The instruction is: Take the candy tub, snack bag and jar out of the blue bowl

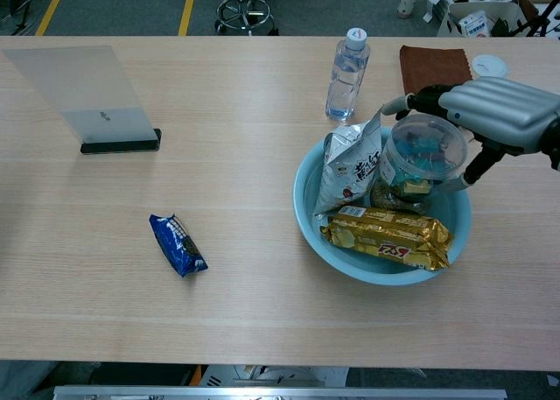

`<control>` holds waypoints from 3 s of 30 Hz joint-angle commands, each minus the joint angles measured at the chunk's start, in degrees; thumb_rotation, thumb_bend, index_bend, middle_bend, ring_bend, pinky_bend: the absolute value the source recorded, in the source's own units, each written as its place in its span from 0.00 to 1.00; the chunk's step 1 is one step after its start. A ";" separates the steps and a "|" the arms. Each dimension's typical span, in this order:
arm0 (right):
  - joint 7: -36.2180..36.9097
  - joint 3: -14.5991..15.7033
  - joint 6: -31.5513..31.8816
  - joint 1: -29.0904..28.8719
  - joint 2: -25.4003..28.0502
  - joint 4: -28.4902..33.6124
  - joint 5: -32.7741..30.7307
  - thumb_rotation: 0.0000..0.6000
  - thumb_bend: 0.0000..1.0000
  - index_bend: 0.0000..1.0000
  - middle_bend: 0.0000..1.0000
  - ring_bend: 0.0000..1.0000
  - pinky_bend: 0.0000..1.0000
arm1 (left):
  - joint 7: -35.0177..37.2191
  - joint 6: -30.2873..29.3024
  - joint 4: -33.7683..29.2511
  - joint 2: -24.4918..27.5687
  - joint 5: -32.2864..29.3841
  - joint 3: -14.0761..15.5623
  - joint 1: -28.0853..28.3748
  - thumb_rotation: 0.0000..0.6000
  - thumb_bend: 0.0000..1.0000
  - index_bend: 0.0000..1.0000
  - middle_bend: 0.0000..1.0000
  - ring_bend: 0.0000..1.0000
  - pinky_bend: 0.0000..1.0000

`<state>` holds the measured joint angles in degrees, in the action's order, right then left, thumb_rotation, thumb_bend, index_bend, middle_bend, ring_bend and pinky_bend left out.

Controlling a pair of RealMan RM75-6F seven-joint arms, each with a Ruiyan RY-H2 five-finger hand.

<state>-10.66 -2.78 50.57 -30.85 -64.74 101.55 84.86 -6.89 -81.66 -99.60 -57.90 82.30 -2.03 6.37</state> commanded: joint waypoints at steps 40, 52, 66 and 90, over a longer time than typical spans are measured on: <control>3.17 -1.03 3.52 2.39 5.28 -5.90 -11.07 1.00 0.16 0.32 0.39 0.38 0.63 | -0.33 1.19 0.10 -1.13 0.92 0.08 0.96 1.00 0.29 0.23 0.23 0.18 0.25; -1.31 -1.23 -1.67 -1.13 -2.35 -14.76 -15.53 1.00 0.16 0.32 0.39 0.38 0.63 | -0.30 0.91 0.12 -0.71 0.53 0.46 0.40 1.00 0.29 0.23 0.23 0.18 0.25; -4.94 -1.99 -5.11 -4.96 -11.17 -21.48 -19.03 1.00 0.16 0.31 0.37 0.35 0.58 | -0.20 0.80 0.06 -0.61 0.74 0.58 0.33 1.00 0.29 0.23 0.23 0.18 0.25; -6.92 0.35 -7.47 -6.33 -7.56 -16.68 -22.22 1.00 0.16 0.00 0.04 0.03 0.27 | 0.38 0.14 0.21 -0.57 1.74 0.76 0.12 1.00 0.29 0.23 0.23 0.18 0.25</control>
<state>-17.65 -2.48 43.09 -37.17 -72.22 84.95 62.64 -6.51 -81.53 -99.39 -58.46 84.04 -1.27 6.49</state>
